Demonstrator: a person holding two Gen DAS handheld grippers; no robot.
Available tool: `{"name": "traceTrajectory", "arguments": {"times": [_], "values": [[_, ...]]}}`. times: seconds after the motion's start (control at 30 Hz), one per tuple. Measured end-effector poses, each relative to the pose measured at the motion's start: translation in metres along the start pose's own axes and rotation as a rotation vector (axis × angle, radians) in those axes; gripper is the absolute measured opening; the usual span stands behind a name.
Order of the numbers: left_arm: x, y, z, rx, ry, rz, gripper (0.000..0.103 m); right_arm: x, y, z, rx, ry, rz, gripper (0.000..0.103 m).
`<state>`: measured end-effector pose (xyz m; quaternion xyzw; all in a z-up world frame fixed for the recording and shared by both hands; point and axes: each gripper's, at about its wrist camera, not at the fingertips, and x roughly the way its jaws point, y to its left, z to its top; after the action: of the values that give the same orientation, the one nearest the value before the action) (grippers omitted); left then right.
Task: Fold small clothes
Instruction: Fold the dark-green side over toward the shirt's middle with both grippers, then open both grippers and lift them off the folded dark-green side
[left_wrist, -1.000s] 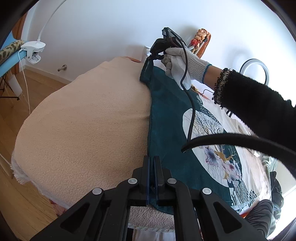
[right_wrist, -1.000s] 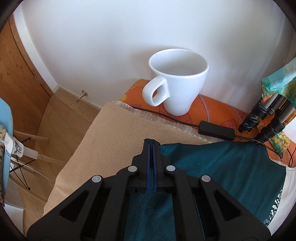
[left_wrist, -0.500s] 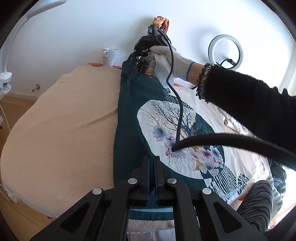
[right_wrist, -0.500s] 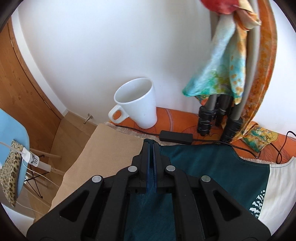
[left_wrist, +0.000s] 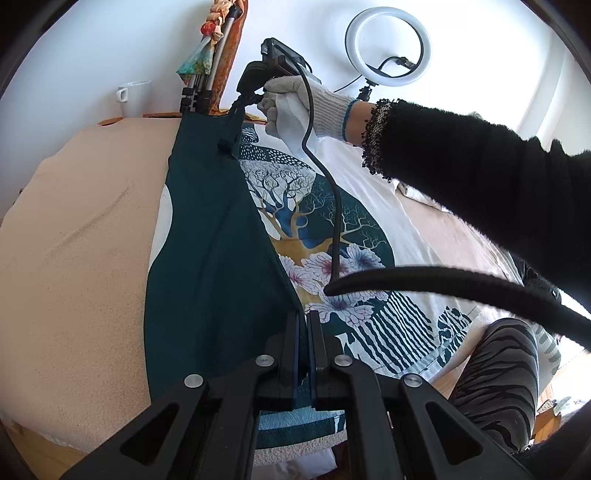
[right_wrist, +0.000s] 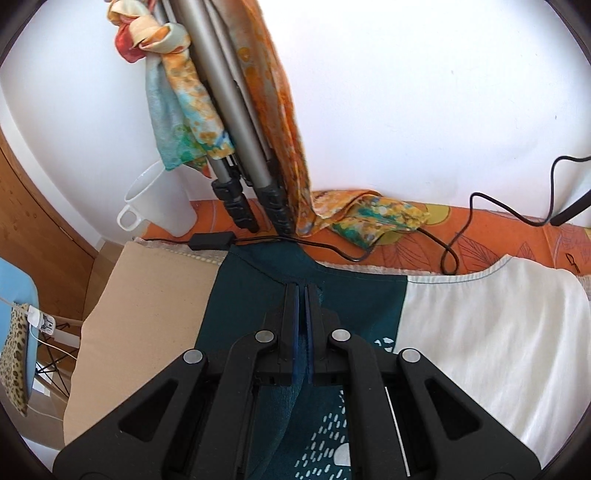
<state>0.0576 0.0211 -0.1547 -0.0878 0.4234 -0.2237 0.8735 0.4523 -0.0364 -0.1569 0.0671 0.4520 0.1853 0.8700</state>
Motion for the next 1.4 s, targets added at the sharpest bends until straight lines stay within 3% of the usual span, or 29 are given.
{"name": "traceTrajectory", "arguments": {"times": [0.27,0.57,0.7,0.8,0.83,0.9,0.93,1.13,1.4], "values": [[0.014,-0.02,-0.001,0.018,0.025,-0.004,0.0,-0.01,-0.031,-0.008,0.034,-0.02,-0.021,0.004],[0.032,-0.03,-0.003,0.009,0.077,-0.046,0.001,0.002,-0.048,-0.011,0.042,0.02,-0.03,0.004],[0.037,-0.038,-0.005,0.019,0.094,-0.08,0.002,0.002,-0.058,-0.012,0.042,0.022,-0.112,0.004],[0.036,-0.043,-0.007,0.036,0.096,-0.081,0.011,-0.003,-0.069,-0.012,0.066,0.019,-0.118,0.004],[0.035,-0.044,-0.008,0.047,0.094,-0.071,0.011,-0.005,-0.073,-0.012,0.076,0.029,-0.097,0.007],[0.031,-0.045,-0.009,0.064,0.087,-0.044,0.011,-0.012,-0.077,-0.012,0.081,0.036,-0.083,0.039],[0.029,-0.045,-0.009,0.065,0.085,-0.037,0.011,-0.019,-0.077,-0.012,0.073,0.012,-0.101,0.062],[0.011,-0.045,-0.014,0.112,0.057,0.044,0.011,-0.062,-0.082,-0.012,0.071,-0.047,-0.064,0.063],[-0.011,-0.046,-0.03,0.188,0.025,0.179,0.011,-0.154,-0.091,-0.021,0.078,-0.145,-0.018,0.063]]}}
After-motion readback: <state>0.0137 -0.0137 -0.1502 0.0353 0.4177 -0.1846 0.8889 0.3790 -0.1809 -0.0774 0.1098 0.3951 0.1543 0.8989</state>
